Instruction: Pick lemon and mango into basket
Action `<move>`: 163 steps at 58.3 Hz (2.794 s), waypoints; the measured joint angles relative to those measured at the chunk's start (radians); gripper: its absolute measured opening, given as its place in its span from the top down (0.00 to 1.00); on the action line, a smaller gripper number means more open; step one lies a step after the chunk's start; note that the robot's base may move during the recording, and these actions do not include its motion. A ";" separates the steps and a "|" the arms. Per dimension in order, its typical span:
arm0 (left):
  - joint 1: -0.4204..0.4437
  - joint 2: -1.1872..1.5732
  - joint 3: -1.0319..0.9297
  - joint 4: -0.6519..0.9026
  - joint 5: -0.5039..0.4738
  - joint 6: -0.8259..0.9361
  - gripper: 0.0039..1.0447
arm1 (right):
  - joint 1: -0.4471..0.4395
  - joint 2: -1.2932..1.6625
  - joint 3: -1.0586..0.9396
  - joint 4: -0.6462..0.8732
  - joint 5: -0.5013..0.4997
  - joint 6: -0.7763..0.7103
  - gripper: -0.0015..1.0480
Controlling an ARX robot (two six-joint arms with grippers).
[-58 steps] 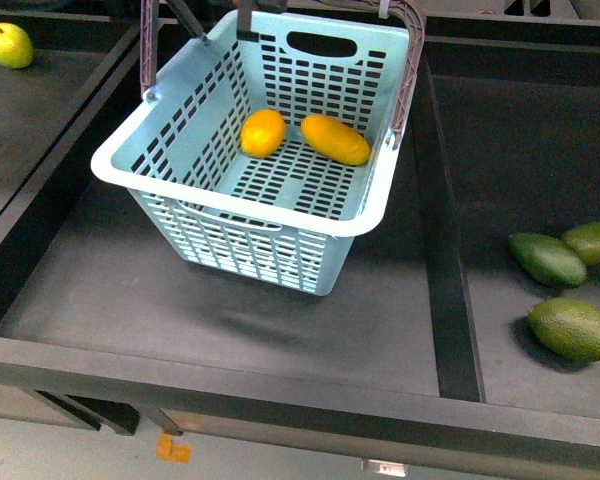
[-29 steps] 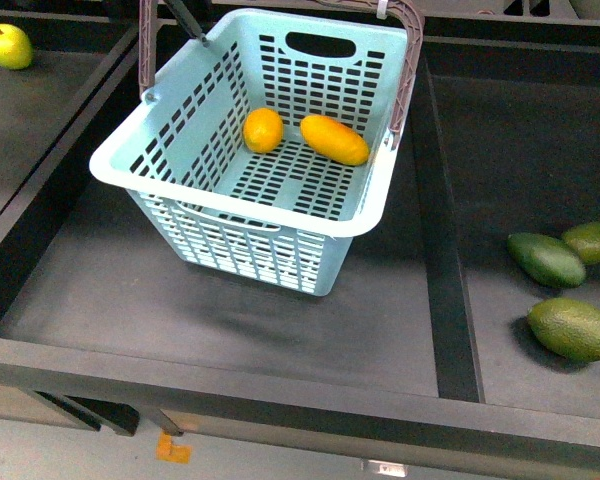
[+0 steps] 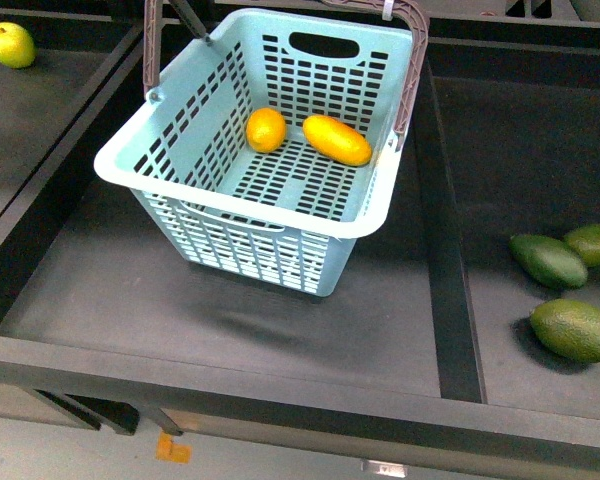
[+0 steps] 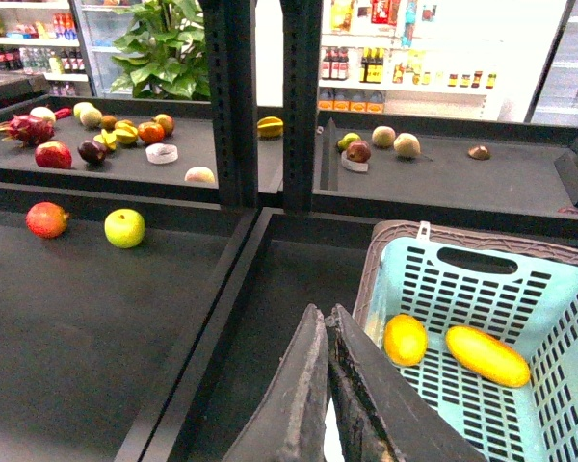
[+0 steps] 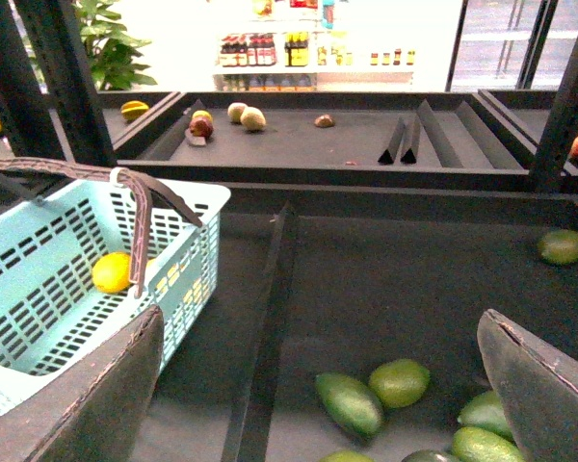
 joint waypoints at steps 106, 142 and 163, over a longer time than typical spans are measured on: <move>0.157 -1.238 -0.254 -0.970 0.155 0.008 0.97 | 0.000 0.000 0.000 0.000 0.000 0.000 0.08; 0.157 -1.241 -0.254 -0.973 0.155 0.008 0.83 | 0.000 0.000 0.000 0.000 0.000 0.000 0.08; 0.157 -1.241 -0.254 -0.973 0.155 0.008 0.15 | 0.000 0.000 0.000 0.000 0.000 0.000 0.08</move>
